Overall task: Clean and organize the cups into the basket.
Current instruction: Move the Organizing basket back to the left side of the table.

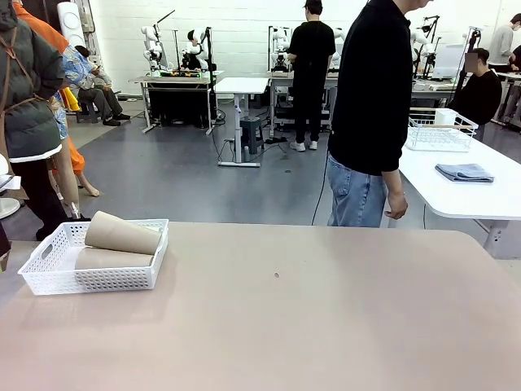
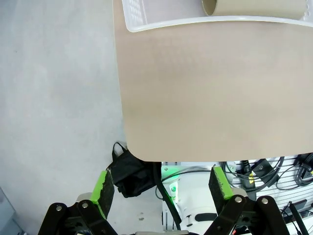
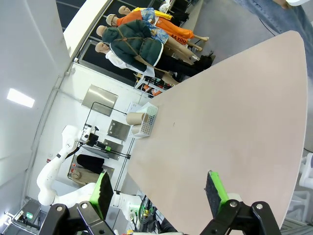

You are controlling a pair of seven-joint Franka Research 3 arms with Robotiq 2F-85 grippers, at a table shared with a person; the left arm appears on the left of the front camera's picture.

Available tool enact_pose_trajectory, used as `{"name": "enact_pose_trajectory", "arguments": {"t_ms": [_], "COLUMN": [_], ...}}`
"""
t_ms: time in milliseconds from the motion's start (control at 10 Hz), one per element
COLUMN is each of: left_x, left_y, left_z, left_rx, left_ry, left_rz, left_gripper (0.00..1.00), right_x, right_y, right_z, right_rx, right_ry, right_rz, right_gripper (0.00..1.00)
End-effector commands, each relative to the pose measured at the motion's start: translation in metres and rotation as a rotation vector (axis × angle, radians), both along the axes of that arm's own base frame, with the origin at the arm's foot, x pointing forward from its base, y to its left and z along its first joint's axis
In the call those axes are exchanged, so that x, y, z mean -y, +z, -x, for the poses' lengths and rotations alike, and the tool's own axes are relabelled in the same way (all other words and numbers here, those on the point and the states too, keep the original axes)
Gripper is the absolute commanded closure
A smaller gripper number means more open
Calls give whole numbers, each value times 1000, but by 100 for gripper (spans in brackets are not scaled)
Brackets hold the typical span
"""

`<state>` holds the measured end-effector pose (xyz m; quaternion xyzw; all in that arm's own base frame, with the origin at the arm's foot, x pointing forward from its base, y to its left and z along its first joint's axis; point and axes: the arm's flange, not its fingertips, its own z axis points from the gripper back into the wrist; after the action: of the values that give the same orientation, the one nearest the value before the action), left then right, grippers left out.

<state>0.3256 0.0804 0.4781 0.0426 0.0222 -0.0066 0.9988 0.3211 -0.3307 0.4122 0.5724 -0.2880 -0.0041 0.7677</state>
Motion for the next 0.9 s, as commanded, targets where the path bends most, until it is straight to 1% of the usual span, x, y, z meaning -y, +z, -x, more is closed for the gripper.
{"name": "enact_pose_trajectory", "arguments": {"t_ms": [0, 100, 200, 300, 400, 500, 600, 700, 800], "left_x": [-14, -40, -63, -82, -100, -121, -148, -168, -183], "left_y": [26, 53, 71, 82, 86, 86, 83, 80, 71], "left_z": [5, 12, 16, 20, 22, 23, 21, 20, 19], "left_rx": [116, 184, 219, 182, 147, 110, -6, -79, -79], "left_ry": [-80, -125, -157, -181, -178, -167, -174, -208, -189], "left_rz": [271, 562, 819, 1059, 1216, 1304, 1443, 1540, 1581], "left_gripper": [0, 0, 0, 0, 0, 0, 0, 0, 0], "right_x": [0, 0, 0, 0, 0, 0, 0, 0, 0], "right_y": [0, 0, 0, 0, 0, 0, 0, 0, 0], "right_z": [1, 1, 1, 1, 1, 1, 1, 1, 1], "right_rx": [-9, -9, -9, -9, -9, -9, -9, -9, -9], "right_ry": [2, 2, 2, 2, 2, 2, 2, 2, 2], "right_rz": [12, 12, 12, 12, 12, 12, 12, 12, 12], "right_gripper": [0, 0, 0, 0, 0, 0, 0, 0, 0]}}
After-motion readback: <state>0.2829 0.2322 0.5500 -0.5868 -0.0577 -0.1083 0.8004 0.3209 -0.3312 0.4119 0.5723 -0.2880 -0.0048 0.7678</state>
